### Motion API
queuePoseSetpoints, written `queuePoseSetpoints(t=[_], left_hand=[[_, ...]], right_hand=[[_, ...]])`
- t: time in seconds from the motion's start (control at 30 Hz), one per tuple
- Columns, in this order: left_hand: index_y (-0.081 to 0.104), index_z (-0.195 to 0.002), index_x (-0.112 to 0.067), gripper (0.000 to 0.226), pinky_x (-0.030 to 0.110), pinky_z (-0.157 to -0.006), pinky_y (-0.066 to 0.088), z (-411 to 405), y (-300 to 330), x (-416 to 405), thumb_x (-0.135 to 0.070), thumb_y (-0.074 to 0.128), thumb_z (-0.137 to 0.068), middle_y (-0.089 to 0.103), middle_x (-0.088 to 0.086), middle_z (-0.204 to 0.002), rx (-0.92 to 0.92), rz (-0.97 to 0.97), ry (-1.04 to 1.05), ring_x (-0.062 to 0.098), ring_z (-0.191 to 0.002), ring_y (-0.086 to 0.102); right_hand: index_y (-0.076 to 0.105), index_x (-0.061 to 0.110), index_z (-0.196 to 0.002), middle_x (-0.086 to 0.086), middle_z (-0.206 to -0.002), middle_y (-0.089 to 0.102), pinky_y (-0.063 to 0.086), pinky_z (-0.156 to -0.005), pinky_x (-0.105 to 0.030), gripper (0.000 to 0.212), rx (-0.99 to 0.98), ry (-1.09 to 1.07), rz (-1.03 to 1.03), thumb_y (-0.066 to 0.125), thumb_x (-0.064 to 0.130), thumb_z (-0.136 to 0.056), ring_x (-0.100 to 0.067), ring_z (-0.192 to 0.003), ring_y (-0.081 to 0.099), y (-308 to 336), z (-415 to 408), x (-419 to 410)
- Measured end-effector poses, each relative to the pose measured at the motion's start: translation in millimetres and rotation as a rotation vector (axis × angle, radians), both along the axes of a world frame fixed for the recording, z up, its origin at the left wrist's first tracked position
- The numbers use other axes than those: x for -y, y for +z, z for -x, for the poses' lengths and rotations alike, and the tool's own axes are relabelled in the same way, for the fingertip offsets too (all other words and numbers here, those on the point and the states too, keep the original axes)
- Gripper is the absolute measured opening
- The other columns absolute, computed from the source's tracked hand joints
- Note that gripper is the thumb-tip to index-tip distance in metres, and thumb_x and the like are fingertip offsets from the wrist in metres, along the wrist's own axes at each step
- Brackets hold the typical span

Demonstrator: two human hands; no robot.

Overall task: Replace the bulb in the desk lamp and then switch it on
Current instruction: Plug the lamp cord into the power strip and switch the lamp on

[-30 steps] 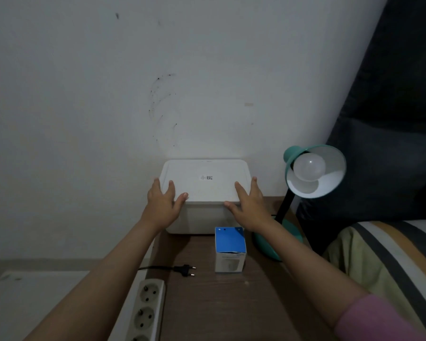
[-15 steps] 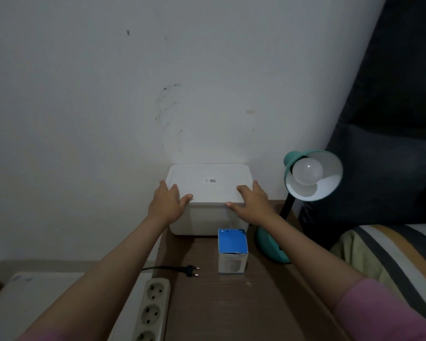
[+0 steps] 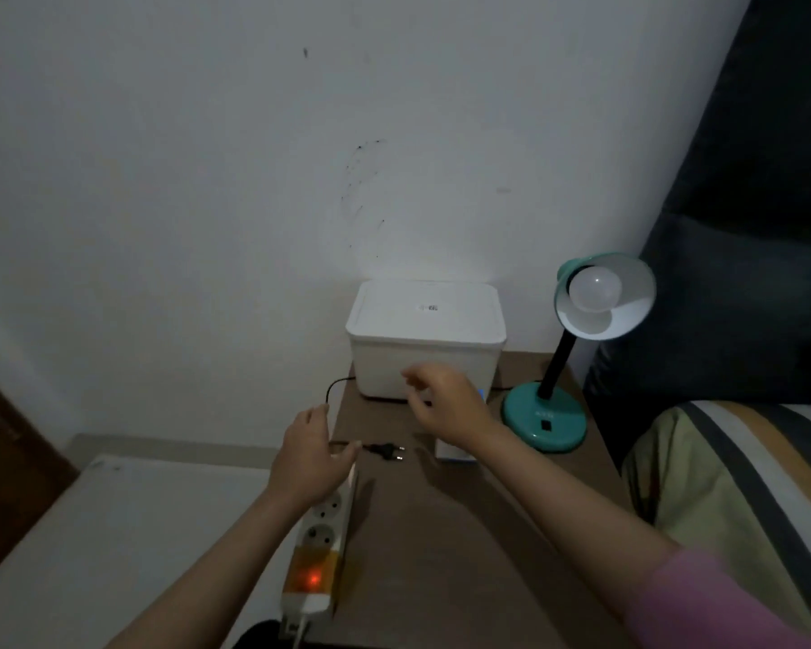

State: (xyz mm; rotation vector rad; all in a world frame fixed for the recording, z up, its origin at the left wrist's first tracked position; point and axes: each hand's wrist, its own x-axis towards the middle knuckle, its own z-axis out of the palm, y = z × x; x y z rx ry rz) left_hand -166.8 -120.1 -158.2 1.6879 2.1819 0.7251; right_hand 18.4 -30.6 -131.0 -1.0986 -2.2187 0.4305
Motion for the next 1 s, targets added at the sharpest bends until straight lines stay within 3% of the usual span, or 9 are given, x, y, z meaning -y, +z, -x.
queuePoseSetpoints(t=[0.17,0.3,0.53,0.77,1.0], left_hand=[[0.043,-0.125,-0.014,0.062,0.035,-0.090,0.043,-6.7,-31.7,63.5,-0.041,0.067,-0.074,0.049,0.010,-0.126,0.020,0.105,0.007,0.026,-0.115,0.046],[0.041,-0.124,-0.011,0.062,0.037,-0.090,0.042,-10.4,-45.9,92.6,-0.034,0.066,-0.073,0.045,0.011,-0.126,0.049,0.169,0.049,0.029,-0.115,0.043],[0.044,-0.121,-0.012,0.061,0.032,-0.090,0.041,-10.7,-57.5,106.7,-0.037,0.070,-0.072,0.048,0.007,-0.123,0.156,0.126,0.070,0.025,-0.115,0.045],[0.036,-0.134,-0.013,0.070,0.026,-0.097,0.033,-11.4,-57.9,110.2,-0.036,0.069,-0.077,0.040,0.004,-0.141,0.173,0.102,0.076,0.020,-0.126,0.037],[0.035,-0.137,-0.013,0.073,0.026,-0.098,0.031,-11.1,-59.9,114.6,-0.036,0.070,-0.077,0.039,0.004,-0.143,0.206,0.068,0.084,0.020,-0.128,0.036]], right_hand=[[0.065,0.004,-0.096,-0.014,-0.097,0.067,0.051,-0.076,-0.040,0.018,0.122,0.014,0.138,0.055,0.014,-0.086,-0.030,-0.090,0.062,-27.3,22.8,25.3],[0.061,0.006,-0.089,-0.011,-0.096,0.059,0.046,-0.073,-0.036,0.015,0.245,-0.006,0.218,0.048,0.014,-0.088,-0.028,-0.088,0.055,-55.2,36.1,36.3],[0.060,0.004,-0.113,-0.018,-0.114,0.058,0.042,-0.089,-0.039,0.026,0.430,-0.024,0.281,0.047,0.009,-0.090,-0.033,-0.110,0.047,-85.0,49.7,20.9],[0.063,0.005,-0.089,-0.013,-0.099,0.059,0.049,-0.075,-0.037,0.009,0.437,-0.133,0.235,0.060,0.011,-0.084,-0.028,-0.092,0.056,-100.3,51.0,17.6],[0.063,0.009,-0.088,-0.008,-0.091,0.060,0.055,-0.065,-0.033,0.008,0.526,-0.072,0.452,0.065,0.014,-0.082,-0.019,-0.079,0.059,-87.7,49.5,20.9]])
